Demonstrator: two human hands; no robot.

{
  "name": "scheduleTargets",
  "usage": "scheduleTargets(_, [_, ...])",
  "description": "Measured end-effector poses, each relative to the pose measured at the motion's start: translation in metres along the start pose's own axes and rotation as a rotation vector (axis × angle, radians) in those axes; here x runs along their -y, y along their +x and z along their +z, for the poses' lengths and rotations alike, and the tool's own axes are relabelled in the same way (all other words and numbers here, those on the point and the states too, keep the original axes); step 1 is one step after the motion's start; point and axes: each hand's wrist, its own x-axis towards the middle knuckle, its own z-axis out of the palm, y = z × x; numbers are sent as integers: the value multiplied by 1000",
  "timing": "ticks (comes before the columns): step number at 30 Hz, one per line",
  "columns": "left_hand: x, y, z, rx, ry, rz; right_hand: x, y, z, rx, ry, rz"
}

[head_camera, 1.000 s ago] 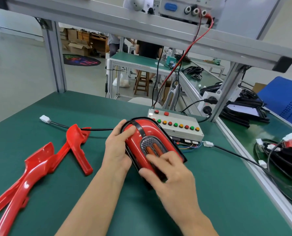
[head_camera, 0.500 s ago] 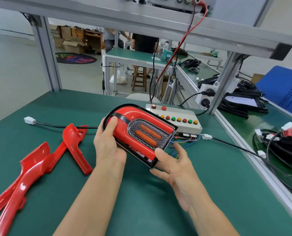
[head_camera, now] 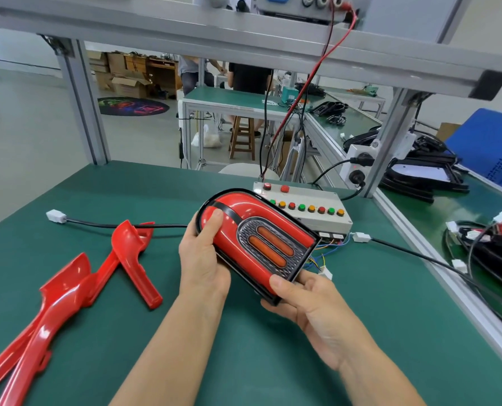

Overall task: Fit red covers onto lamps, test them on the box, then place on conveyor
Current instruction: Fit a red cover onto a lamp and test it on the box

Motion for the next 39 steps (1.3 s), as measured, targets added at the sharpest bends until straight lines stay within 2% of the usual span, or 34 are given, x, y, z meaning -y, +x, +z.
scheduleTargets(11, [2,3,-4,-12,-4,13,-7,1,9,-151,-129,-91])
scheduleTargets(15, [-1,1,0,66,3,66,-7,1,8,-134,-117,-130])
scheduleTargets(19, [4,-9,9,142,-65,15,-6,4,7,-124,-93,-167])
scheduleTargets(23, [17,-20,17,287,26,-34,2,6,-5,-155,-143,-182])
scheduleTargets(25, [16,-18,16,321,46,-38,13,4,-16,-264,-332,-204])
scheduleTargets(26, [14,-17,15,331,59,-39,18,4,-24,-371,-397,-237])
scheduleTargets(28, [11,-14,12,357,96,-44,26,5,-37,-540,-396,-360])
scheduleTargets(29, [10,-13,11,377,112,-52,29,6,-42,-557,-334,-410])
scheduleTargets(31, [11,-14,10,411,121,-79,33,7,-46,-448,-138,-441])
scheduleTargets(33, [13,-16,10,481,147,-104,33,7,-48,-249,36,-377])
scheduleTargets(36, [18,-21,12,613,224,-132,33,0,-47,42,89,-240])
scheduleTargets(39, [22,-21,14,662,268,-139,33,-2,-54,207,124,-183])
